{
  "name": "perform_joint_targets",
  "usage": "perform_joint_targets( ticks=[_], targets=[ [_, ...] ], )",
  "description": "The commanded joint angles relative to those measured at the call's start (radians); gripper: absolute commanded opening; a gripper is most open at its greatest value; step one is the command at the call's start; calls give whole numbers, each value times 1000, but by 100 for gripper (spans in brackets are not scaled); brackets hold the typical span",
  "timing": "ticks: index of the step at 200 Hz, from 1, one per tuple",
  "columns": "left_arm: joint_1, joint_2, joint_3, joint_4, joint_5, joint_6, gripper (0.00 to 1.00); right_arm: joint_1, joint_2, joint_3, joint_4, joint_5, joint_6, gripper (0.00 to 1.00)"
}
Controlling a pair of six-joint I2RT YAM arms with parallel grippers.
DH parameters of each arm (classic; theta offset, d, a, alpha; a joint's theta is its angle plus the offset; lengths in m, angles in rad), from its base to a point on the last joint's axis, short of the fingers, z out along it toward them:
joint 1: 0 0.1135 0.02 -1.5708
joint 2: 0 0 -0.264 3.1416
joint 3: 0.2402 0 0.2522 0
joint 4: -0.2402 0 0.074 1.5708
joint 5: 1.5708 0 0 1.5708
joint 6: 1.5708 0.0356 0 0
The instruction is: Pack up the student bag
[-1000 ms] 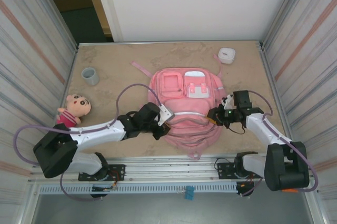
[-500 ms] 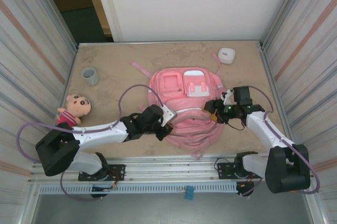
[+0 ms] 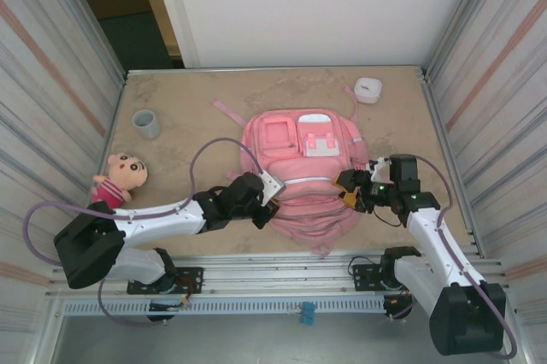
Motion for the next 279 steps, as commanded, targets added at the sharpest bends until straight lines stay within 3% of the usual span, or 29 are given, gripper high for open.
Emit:
perform_joint_targets(
  ticks=[1, 53, 96, 144, 182, 216, 255, 279],
  targets=[
    [3, -7, 7, 66, -55, -5, 4, -5, 18, -34, 129, -61, 124, 55],
    [3, 10, 23, 78, -1, -37, 8, 2, 31, -26, 175, 10, 154, 20],
    [-12, 63, 56, 173, 156, -106, 18, 45, 41, -30, 208, 49, 164, 5],
    [-31, 80, 103, 177, 146, -90, 27, 68, 76, 6, 195, 36, 116, 1],
    [-31, -22, 56, 120, 96, -23, 32, 13, 184, 194, -80, -38, -199, 0],
    [-58, -124, -20, 118, 67, -58, 29, 89, 322, 413, -349, -91, -503, 0],
    [-99, -258, -55, -7, -41, -30, 41, 36, 425, 515, -491, -133, -639, 0],
    [-98, -335, -48, -111, -107, 134, 50, -2, 479, 584, -582, -96, -703, 0]
  ],
)
